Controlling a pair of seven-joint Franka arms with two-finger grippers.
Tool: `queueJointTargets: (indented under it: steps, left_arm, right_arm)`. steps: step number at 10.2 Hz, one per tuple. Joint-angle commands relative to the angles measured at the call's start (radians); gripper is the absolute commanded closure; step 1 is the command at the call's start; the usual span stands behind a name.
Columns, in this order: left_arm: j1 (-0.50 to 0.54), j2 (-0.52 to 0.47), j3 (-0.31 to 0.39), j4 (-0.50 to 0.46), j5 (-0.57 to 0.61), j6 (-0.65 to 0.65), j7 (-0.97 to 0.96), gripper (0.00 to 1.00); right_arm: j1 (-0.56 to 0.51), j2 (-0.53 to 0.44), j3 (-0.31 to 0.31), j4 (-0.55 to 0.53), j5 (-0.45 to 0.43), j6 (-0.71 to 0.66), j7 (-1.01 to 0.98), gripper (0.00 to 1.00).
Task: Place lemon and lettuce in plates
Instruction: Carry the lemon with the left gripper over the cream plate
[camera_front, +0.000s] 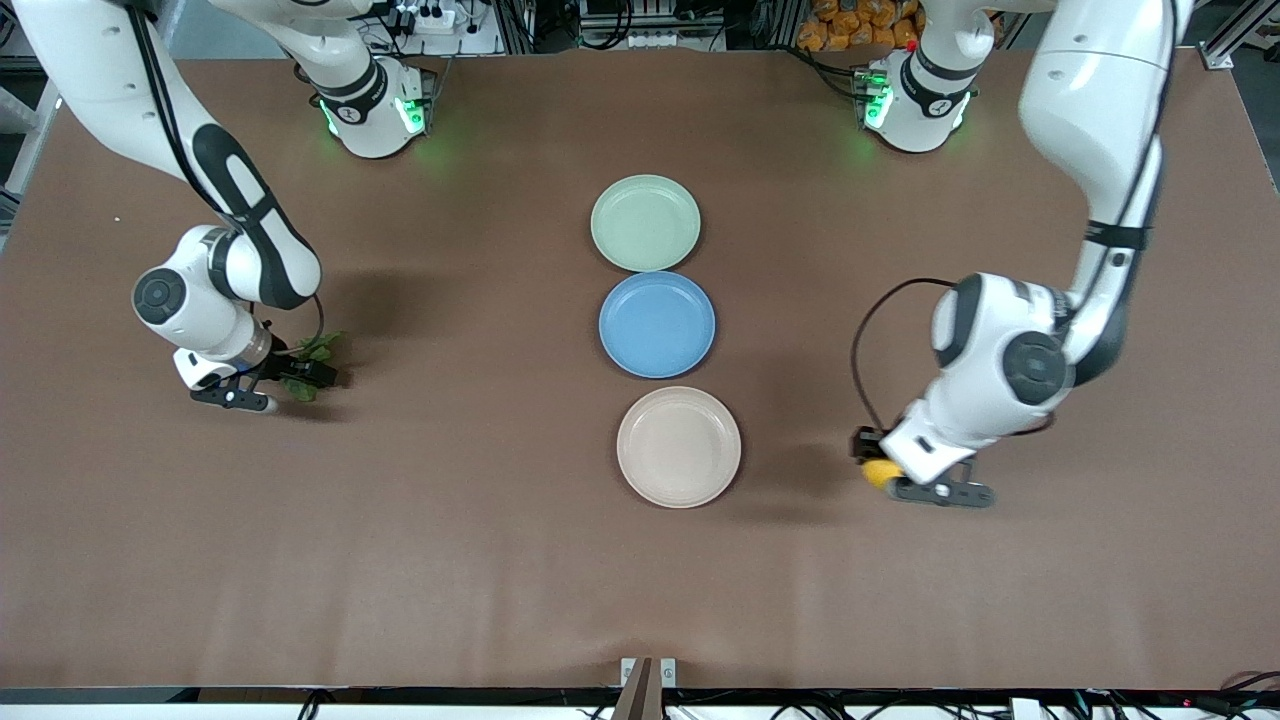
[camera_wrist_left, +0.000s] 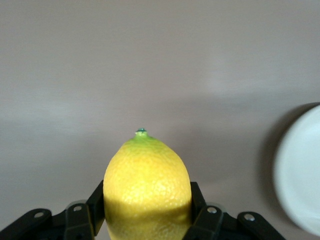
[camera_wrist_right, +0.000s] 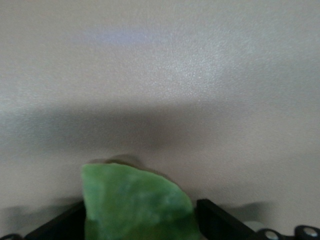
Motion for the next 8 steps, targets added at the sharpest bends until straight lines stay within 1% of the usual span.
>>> queueJointTargets:
  steps: [1,3,4,5,6,8]
  left_arm:
    - [-0.085,0.033,0.011,0.06,-0.006,-0.012,-0.175,1.0]
    - [-0.178,0.067,0.006,0.074,-0.006,0.012,-0.313,1.0]
    - [-0.198,0.084,0.005,0.091,-0.007,0.029,-0.368,1.0]
    - [-0.229,0.101,0.006,0.098,-0.013,0.052,-0.407,1.0]
    - [-0.238,0.118,0.005,0.099,-0.015,0.092,-0.445,1.0]
    - [-0.258,0.147,0.005,0.099,-0.015,0.152,-0.485,1.0]
  right_arm:
    - [-0.016,0.01,0.01,0.005,0.015,0.0,-0.001,0.0]
    - [-0.017,0.01,0.01,0.008,0.015,-0.009,0.019,0.0]
    - [-0.015,0.01,0.01,0.013,0.015,-0.014,0.04,0.0]
    - [-0.015,0.007,0.01,0.023,0.016,-0.016,0.045,0.07]
    - [-0.015,0.002,0.011,0.025,0.015,-0.032,0.049,0.11]
    - [-0.013,0.001,0.011,0.042,0.016,-0.074,0.08,0.13]
